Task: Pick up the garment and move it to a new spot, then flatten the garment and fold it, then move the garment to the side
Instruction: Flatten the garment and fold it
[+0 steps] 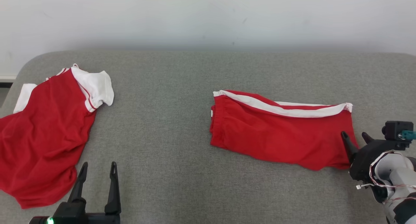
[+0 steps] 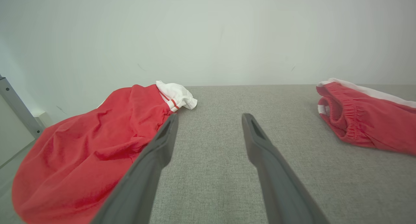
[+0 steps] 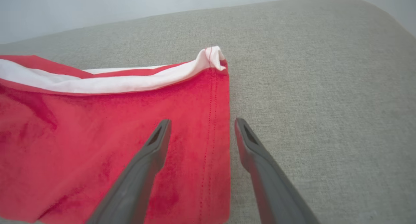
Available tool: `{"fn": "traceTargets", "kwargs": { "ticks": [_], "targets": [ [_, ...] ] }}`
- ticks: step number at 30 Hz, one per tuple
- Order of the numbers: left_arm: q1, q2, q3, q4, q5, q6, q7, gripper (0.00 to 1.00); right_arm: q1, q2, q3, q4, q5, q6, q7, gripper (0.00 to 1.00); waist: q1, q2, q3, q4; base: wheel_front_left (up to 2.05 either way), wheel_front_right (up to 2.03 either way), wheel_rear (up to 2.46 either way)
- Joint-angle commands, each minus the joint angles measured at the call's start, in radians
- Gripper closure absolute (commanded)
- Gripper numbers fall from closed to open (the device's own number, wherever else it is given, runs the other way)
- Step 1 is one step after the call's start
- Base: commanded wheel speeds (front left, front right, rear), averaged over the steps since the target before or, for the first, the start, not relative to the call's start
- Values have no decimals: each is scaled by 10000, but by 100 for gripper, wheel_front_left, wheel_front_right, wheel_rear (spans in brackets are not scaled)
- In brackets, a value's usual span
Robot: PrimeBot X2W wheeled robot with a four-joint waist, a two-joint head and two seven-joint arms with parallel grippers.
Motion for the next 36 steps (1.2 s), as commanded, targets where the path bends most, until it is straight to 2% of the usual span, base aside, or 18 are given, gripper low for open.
{"fn": "traceTargets", "kwargs": {
  "ticks": [1,9,14,15,16,19,25,29,33,36],
  "targets": [
    [-170,-31,-70,6,58,-12,-33,0,-247,29,-51,416,-197,-21,150,0,-1,0,146,191,0,0,0],
    [-392,-57,-236,101,123,-65,-33,0,-760,467,-229,1785,-281,-21,483,0,-1,0,290,495,0,0,0],
    [-460,-75,-257,162,96,-63,-33,0,-705,713,-65,2406,-157,-21,1056,0,-1,0,349,574,0,0,0],
    [-474,-78,-254,173,95,-65,-33,0,-718,737,-40,2447,-135,-21,1095,38,-1,0,354,582,0,0,0],
    [-484,-79,-252,179,97,-66,-33,0,-740,770,-18,2466,-112,-21,1105,100,-1,0,354,585,0,0,0],
    [-489,-78,-203,207,107,-69,-33,0,-861,751,21,2443,17,-21,1082,100,-1,0,325,557,0,0,0],
    [-414,-75,-161,224,77,-75,-32,0,-1116,-227,58,2678,-295,-26,367,100,-1,0,201,505,0,0,0],
    [-356,-81,-92,158,31,-87,-32,0,-1330,-551,88,2880,-462,-21,141,100,-1,0,198,426,0,0,0],
    [-262,-94,-15,155,-36,-74,-32,0,-1561,-593,233,2674,-537,-21,-57,100,-1,0,165,237,0,0,0],
    [-219,-101,-7,216,-65,-80,-32,0,-1664,-372,513,2137,-570,-21,-264,100,-1,0,69,104,0,0,0]
  ]
}}
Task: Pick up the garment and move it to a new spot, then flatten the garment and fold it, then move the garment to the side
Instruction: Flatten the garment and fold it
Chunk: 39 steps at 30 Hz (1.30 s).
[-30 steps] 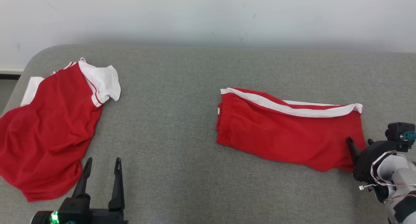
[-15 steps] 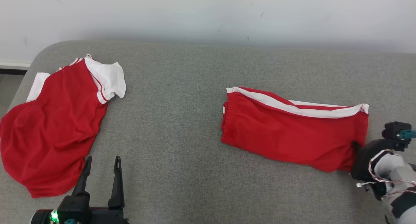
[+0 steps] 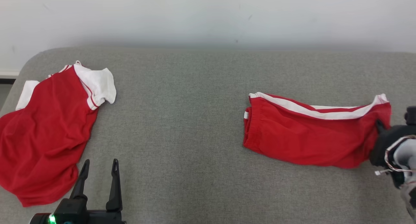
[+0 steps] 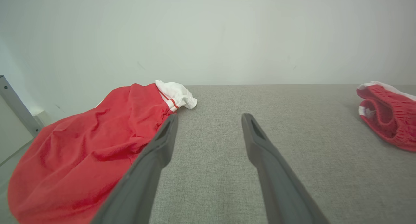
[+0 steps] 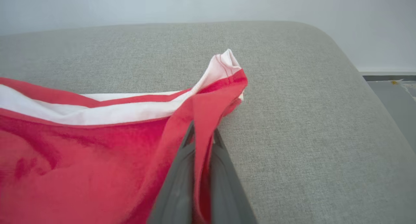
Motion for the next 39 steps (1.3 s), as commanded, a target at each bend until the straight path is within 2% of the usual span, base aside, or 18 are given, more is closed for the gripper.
{"fn": "traceTargets", "kwargs": {
  "ticks": [1,11,18,23,27,31,32,34,39],
  "targets": [
    [70,-38,7,32,-100,13,-32,0,-37,188,134,-331,50,-21,-158,100,-1,0,-101,-100,0,0,0],
    [161,-59,0,14,-129,46,-32,0,472,785,1498,-3455,410,-21,-12,100,-1,0,-348,-329,0,0,0],
    [-126,-82,-171,70,-197,50,-32,0,663,1268,1957,-4788,536,-22,498,100,-1,0,-273,-106,0,0,0],
    [-306,-92,-394,204,-221,28,-32,0,642,1935,2071,-4868,346,-22,857,100,-1,0,-165,208,0,0,0],
    [-450,-99,-495,314,-221,42,-32,0,565,2544,2043,-4202,145,-22,1043,100,-1,0,-112,456,0,0,0],
    [-494,-101,-506,424,-247,38,-32,0,495,2839,2067,-3581,63,-22,948,100,-1,0,-109,560,0,0,0],
    [-505,-102,-498,441,-233,37,-32,0,458,2876,2059,-3465,37,-22,853,96,-1,0,-115,565,0,0,0],
    [-501,-103,-461,468,-243,47,-32,0,437,2960,2087,-3344,31,-22,616,0,-1,0,-146,552,0,0,0],
    [-245,-88,-266,475,-253,59,-32,0,531,2765,2173,-3734,209,-22,-214,0,-1,0,-371,391,0,0,0]
  ]
}}
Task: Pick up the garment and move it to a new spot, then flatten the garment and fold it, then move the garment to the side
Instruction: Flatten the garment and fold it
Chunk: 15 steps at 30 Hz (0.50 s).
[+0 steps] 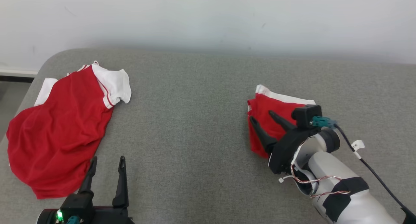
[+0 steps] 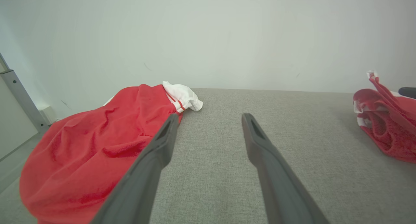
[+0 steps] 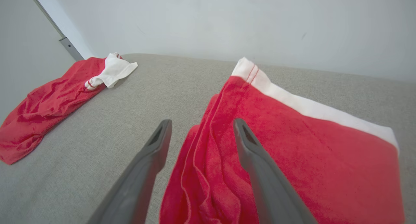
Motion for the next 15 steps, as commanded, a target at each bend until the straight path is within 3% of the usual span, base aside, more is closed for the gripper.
{"fn": "traceTargets", "kwargs": {
  "ticks": [1,7,15],
  "targets": [
    [186,14,120,-14,5,37,-32,0,114,-188,-15,-271,200,-22,-304,0,1,0,-143,-138,0,0,0],
    [438,79,382,-170,34,28,-32,0,534,-1066,-621,-1111,288,-22,-1202,0,1,0,-302,-389,0,0,0],
    [544,86,547,-331,152,38,-32,0,1586,-1715,-2426,-1700,54,-22,-1912,0,1,0,-287,-654,0,0,0]
  ]
}}
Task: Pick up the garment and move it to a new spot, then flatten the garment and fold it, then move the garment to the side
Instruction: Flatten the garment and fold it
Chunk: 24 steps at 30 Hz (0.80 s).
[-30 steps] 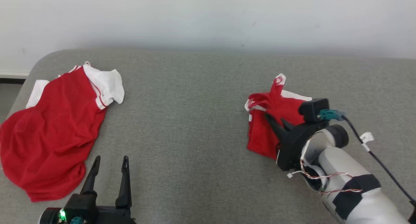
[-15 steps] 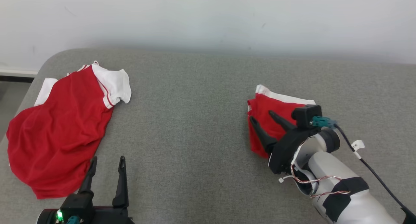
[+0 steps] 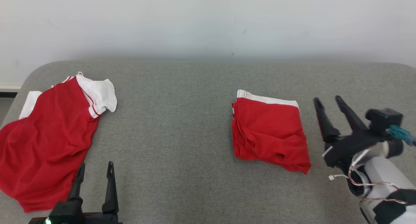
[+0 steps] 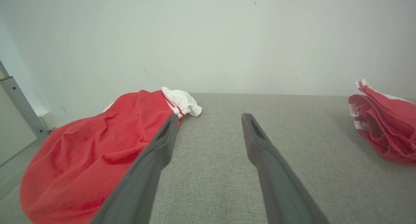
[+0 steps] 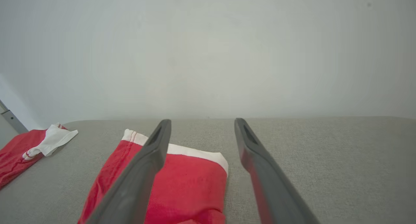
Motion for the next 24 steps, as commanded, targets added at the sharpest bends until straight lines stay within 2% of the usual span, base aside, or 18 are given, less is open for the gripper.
{"fn": "traceTargets", "kwargs": {
  "ticks": [1,8,18,24],
  "targets": [
    [134,23,10,-51,101,36,-32,0,214,-25,-165,-91,-84,-22,-85,0,1,0,19,-47,0,0,0],
    [136,-8,-48,-74,176,56,-32,0,1355,303,-1547,-574,-671,-22,-299,0,1,0,15,-150,0,0,0],
    [412,31,93,-77,309,142,-32,0,3141,1636,-3267,-2363,-2375,-22,-527,0,1,0,-350,-324,0,0,0],
    [502,118,147,2,475,246,-32,0,4132,2413,-3775,-3489,-3358,-22,-530,0,1,0,-517,-412,0,0,0]
  ]
}}
